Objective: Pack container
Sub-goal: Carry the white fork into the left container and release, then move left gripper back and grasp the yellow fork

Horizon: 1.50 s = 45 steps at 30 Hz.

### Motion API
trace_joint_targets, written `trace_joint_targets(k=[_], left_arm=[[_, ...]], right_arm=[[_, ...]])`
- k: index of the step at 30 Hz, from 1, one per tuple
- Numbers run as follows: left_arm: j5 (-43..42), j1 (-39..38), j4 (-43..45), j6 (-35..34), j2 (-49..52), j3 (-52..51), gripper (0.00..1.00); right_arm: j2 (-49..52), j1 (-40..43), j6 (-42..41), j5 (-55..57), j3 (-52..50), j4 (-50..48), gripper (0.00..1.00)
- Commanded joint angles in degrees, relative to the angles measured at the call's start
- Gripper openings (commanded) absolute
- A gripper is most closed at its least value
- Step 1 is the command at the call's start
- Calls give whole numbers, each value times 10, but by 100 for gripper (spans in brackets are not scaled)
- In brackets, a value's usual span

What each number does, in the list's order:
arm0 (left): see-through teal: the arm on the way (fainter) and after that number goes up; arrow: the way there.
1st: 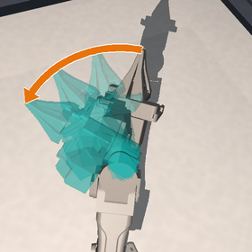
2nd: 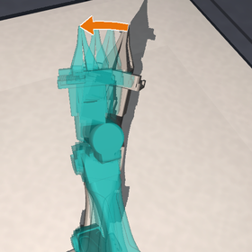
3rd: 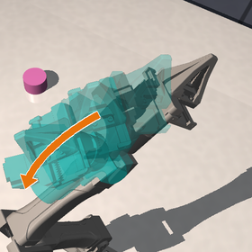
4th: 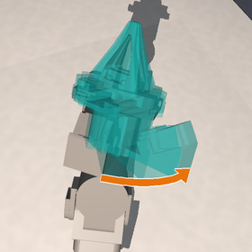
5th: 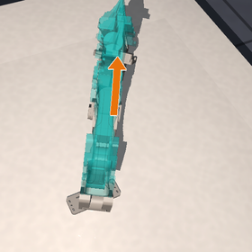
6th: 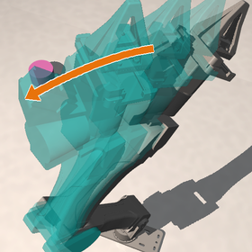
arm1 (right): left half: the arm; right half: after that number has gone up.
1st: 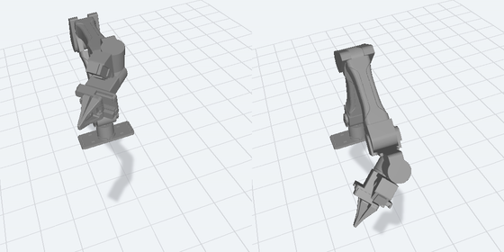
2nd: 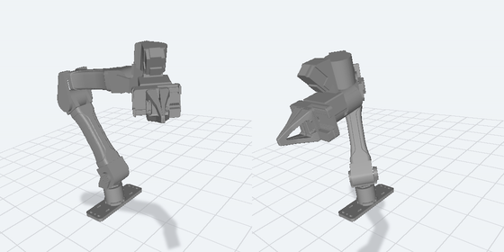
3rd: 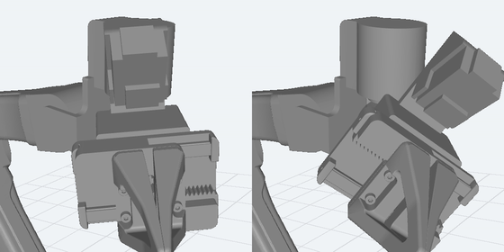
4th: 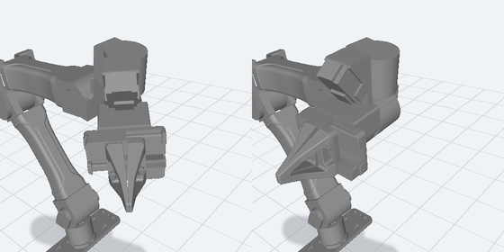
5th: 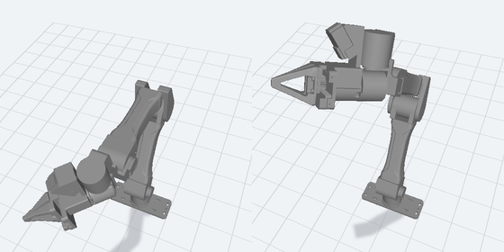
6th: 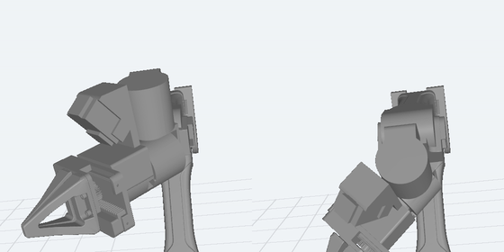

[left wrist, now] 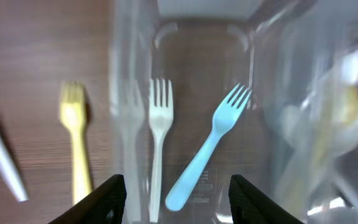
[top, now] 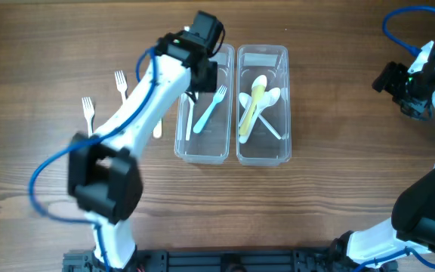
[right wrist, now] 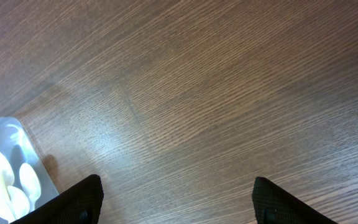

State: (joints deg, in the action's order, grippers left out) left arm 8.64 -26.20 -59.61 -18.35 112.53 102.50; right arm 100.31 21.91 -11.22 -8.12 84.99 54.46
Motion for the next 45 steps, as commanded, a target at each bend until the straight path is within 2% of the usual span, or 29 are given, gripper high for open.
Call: trace_joint_targets(k=[1, 5, 8, 10, 13, 18, 24, 32, 36, 42, 45], left_arm=[[84, 31, -13, 1, -45, 16, 56], [72, 93, -8, -4, -11, -17, 54], [-35, 144, 9, 2, 35, -41, 48], [-78, 162, 10, 36, 60, -41, 47], [-81, 174, 21, 78, 95, -41, 49], [-75, 174, 22, 105, 138, -41, 52], [-75, 174, 23, 107, 183, -41, 52], [-74, 174, 35, 137, 188, -41, 47], [-74, 174, 37, 136, 188, -41, 37], [-73, 174, 28, 136, 187, -41, 28], [-73, 174, 13, 136, 175, -39, 19]], right_arm=[[5, -2, 7, -5, -2, -2, 77], [5, -2, 7, -5, -2, -2, 77], [5, -2, 7, -5, -2, -2, 77], [5, -2, 7, -5, -2, -2, 77], [5, -2, 7, -5, -2, -4, 77], [5, -2, 7, -5, -2, -4, 77], [5, -2, 7, -5, -2, -4, 77], [5, -2, 7, -5, -2, -4, 77], [5, -2, 7, -5, -2, -4, 77], [5, -2, 7, -5, -2, -4, 77], [5, -2, 7, -5, -2, -4, 77]])
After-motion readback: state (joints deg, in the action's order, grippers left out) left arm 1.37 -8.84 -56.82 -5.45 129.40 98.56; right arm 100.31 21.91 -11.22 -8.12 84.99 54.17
